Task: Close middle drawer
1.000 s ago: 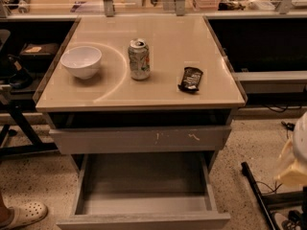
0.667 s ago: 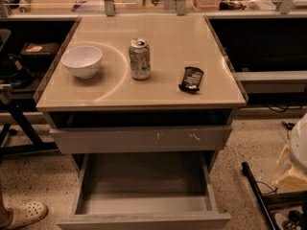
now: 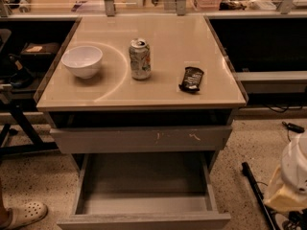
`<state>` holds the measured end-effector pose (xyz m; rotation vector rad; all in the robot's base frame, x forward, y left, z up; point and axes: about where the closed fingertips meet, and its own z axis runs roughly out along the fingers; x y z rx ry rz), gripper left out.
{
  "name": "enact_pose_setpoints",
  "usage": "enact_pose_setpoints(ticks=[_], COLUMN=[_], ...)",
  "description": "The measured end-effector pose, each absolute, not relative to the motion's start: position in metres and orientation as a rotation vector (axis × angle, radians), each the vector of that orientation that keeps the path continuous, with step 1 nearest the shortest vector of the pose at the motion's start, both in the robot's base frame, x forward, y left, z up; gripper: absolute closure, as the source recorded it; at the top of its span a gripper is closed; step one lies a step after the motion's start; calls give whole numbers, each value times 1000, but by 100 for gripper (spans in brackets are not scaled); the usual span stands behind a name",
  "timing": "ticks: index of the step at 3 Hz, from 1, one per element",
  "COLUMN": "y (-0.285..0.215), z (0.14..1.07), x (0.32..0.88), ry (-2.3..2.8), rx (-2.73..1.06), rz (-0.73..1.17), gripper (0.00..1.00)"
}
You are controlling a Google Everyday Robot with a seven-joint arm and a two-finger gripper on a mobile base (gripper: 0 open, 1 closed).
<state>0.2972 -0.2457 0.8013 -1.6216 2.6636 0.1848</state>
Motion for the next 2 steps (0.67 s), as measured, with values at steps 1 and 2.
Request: enact_pose_setpoints(ticks=[1, 2], y=[-231, -220], z=[727, 666], x=[267, 250], ry=[2758, 2809], rx=[-1558, -1514], rz=[390, 539], gripper=[100, 100])
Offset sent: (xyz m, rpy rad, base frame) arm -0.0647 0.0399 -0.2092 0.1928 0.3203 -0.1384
